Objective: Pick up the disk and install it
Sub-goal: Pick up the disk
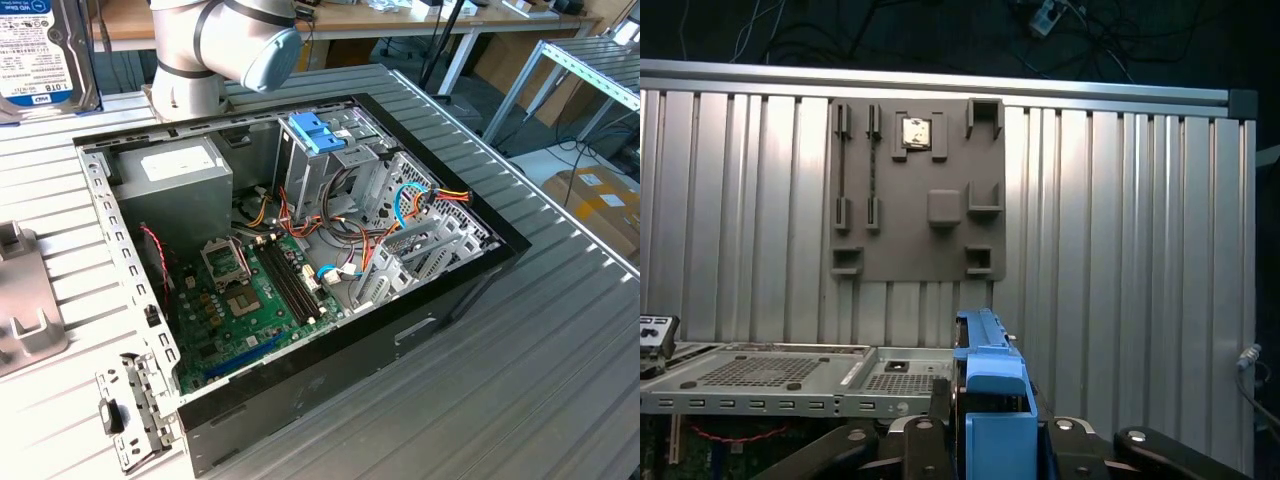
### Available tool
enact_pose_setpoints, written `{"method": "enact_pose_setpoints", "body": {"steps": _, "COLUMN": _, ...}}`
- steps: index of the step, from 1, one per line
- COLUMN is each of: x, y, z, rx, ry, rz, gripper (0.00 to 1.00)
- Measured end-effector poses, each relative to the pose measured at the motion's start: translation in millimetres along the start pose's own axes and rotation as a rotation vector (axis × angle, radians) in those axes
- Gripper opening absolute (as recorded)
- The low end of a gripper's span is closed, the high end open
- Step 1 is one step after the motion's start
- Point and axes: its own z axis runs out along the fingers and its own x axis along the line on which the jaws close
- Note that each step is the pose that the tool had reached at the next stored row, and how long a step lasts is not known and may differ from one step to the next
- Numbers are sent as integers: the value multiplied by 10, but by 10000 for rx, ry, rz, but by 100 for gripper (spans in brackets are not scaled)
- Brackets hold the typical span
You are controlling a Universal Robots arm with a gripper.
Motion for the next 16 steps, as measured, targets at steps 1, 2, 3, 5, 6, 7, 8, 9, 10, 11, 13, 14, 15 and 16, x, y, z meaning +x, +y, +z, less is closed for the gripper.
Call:
{"method": "enact_pose_setpoints", "body": {"steps": 1, "x": 3, "y": -4, "z": 0, "rx": 0, "ry": 0, "rz": 0, "gripper": 37}}
{"method": "enact_pose_setpoints", "body": {"steps": 2, "x": 6, "y": -8, "z": -1, "rx": 0, "ry": 0, "rz": 0, "gripper": 37}}
{"method": "enact_pose_setpoints", "body": {"steps": 3, "x": 10, "y": -12, "z": -1, "rx": 0, "ry": 0, "rz": 0, "gripper": 37}}
{"method": "enact_pose_setpoints", "body": {"steps": 5, "x": 13, "y": -16, "z": -1, "rx": 0, "ry": 0, "rz": 0, "gripper": 37}}
{"method": "enact_pose_setpoints", "body": {"steps": 6, "x": 16, "y": -19, "z": -2, "rx": -1, "ry": 0, "rz": 0, "gripper": 37}}
{"method": "enact_pose_setpoints", "body": {"steps": 7, "x": 17, "y": -21, "z": -2, "rx": 0, "ry": 1, "rz": 0, "gripper": 37}}
{"method": "enact_pose_setpoints", "body": {"steps": 8, "x": 19, "y": -23, "z": -2, "rx": 0, "ry": 0, "rz": 0, "gripper": 37}}
{"method": "enact_pose_setpoints", "body": {"steps": 9, "x": 21, "y": -25, "z": -2, "rx": 0, "ry": 0, "rz": 0, "gripper": 37}}
{"method": "enact_pose_setpoints", "body": {"steps": 10, "x": 23, "y": -27, "z": -2, "rx": 0, "ry": 0, "rz": 0, "gripper": 37}}
{"method": "enact_pose_setpoints", "body": {"steps": 11, "x": 24, "y": -30, "z": -2, "rx": 1, "ry": 0, "rz": 0, "gripper": 37}}
{"method": "enact_pose_setpoints", "body": {"steps": 13, "x": 28, "y": -35, "z": -2, "rx": 0, "ry": 0, "rz": 0, "gripper": 37}}
{"method": "enact_pose_setpoints", "body": {"steps": 14, "x": 29, "y": -37, "z": -3, "rx": 0, "ry": 0, "rz": 0, "gripper": 37}}
{"method": "enact_pose_setpoints", "body": {"steps": 15, "x": 31, "y": -39, "z": -3, "rx": 0, "ry": 0, "rz": 0, "gripper": 37}}
{"method": "enact_pose_setpoints", "body": {"steps": 16, "x": 33, "y": -41, "z": -3, "rx": 0, "ry": 0, "rz": 0, "gripper": 37}}
